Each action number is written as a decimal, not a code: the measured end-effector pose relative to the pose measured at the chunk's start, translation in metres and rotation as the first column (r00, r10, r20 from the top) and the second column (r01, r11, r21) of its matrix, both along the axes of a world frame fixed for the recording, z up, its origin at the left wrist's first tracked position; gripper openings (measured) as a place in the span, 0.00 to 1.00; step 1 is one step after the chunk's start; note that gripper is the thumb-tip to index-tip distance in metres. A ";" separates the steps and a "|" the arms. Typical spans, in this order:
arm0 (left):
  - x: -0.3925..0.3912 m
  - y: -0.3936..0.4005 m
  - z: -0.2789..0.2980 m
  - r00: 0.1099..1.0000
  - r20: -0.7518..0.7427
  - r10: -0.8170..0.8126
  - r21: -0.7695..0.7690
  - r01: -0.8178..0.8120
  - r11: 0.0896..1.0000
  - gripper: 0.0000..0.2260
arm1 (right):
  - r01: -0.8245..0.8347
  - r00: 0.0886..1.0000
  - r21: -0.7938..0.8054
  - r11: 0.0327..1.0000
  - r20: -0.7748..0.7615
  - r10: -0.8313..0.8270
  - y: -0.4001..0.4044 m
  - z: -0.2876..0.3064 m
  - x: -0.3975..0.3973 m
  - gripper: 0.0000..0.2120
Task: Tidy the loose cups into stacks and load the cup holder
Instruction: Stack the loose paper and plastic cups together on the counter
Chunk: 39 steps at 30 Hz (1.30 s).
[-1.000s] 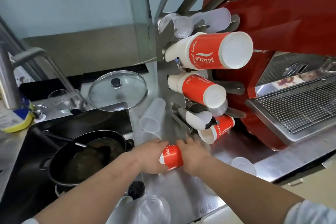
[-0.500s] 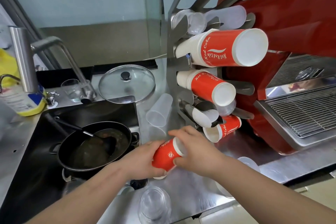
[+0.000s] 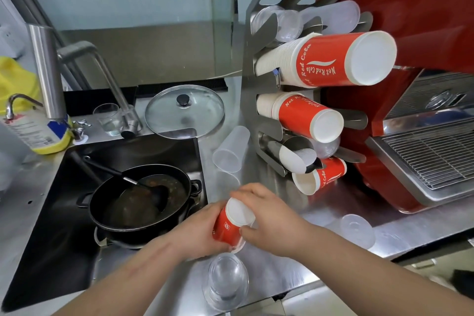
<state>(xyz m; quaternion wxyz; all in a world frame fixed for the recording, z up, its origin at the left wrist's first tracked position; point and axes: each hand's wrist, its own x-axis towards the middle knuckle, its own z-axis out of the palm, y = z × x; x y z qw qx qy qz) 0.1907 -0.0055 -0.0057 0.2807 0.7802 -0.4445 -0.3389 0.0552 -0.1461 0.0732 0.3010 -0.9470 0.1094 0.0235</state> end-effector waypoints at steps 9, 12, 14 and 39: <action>0.003 0.009 -0.002 0.999 -0.043 -0.021 -0.041 0.020 0.999 0.39 | -0.018 1.000 -0.037 0.999 -0.023 0.017 0.008 -0.003 0.003 0.33; 0.006 0.010 -0.005 0.999 -0.040 -0.017 -0.040 0.015 0.999 0.39 | -0.006 0.999 -0.034 0.999 -0.037 0.004 0.008 -0.003 0.003 0.34; 0.006 0.011 -0.005 0.999 -0.046 -0.005 -0.045 0.003 0.999 0.38 | 0.000 0.999 -0.038 0.999 -0.043 -0.001 0.008 -0.003 0.003 0.34; 0.060 -0.030 0.099 0.781 0.441 -0.442 0.347 0.306 0.886 0.20 | -0.167 0.894 -0.221 0.961 -0.444 0.053 -0.059 0.056 -0.004 0.15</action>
